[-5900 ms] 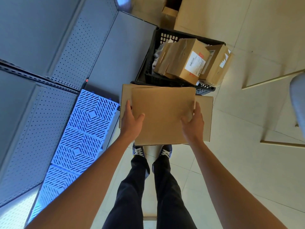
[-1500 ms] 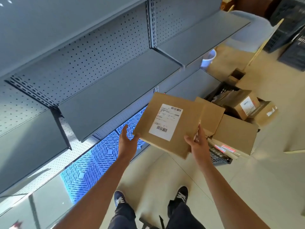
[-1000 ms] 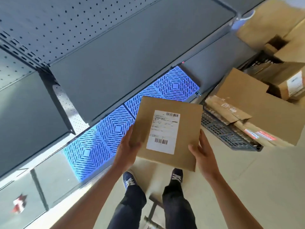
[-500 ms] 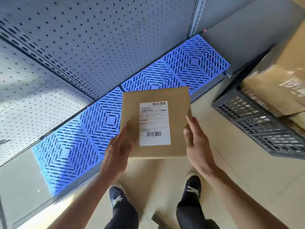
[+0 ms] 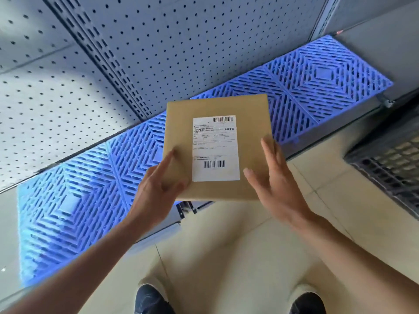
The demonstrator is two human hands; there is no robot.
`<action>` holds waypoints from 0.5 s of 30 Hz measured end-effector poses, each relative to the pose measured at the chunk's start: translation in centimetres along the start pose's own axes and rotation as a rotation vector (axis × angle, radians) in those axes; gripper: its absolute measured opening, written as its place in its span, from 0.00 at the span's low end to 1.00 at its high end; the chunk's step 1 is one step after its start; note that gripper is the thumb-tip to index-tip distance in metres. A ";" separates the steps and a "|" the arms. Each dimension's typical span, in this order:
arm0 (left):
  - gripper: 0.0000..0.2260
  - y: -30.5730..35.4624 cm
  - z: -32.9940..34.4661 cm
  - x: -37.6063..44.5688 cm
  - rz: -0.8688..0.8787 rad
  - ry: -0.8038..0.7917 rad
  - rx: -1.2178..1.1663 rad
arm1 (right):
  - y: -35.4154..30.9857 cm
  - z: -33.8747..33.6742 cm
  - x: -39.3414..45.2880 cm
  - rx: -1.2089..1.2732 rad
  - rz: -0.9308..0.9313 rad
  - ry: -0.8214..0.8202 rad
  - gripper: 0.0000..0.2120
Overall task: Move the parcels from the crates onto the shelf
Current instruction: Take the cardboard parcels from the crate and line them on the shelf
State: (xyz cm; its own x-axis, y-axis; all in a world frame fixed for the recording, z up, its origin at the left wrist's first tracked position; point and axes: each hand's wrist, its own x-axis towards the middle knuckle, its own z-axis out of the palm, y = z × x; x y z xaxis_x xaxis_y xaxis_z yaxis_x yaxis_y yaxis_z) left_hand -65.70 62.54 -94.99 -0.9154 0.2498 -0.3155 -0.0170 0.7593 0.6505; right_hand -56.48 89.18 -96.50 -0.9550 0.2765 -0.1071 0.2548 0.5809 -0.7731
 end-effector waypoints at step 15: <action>0.28 -4.9 -1.1 -5.2 -0.067 0.116 -0.088 | -4.2 2.0 -0.4 -0.125 -0.050 -0.319 0.46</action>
State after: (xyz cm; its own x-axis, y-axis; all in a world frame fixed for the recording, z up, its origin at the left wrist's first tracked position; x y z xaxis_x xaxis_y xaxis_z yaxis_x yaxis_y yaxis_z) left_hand -61.35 56.85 -95.80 -0.9512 0.1257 -0.2817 -0.1098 0.7154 0.6900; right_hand -57.52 85.10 -94.43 -0.9610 0.0032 -0.2764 0.2042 0.6821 -0.7022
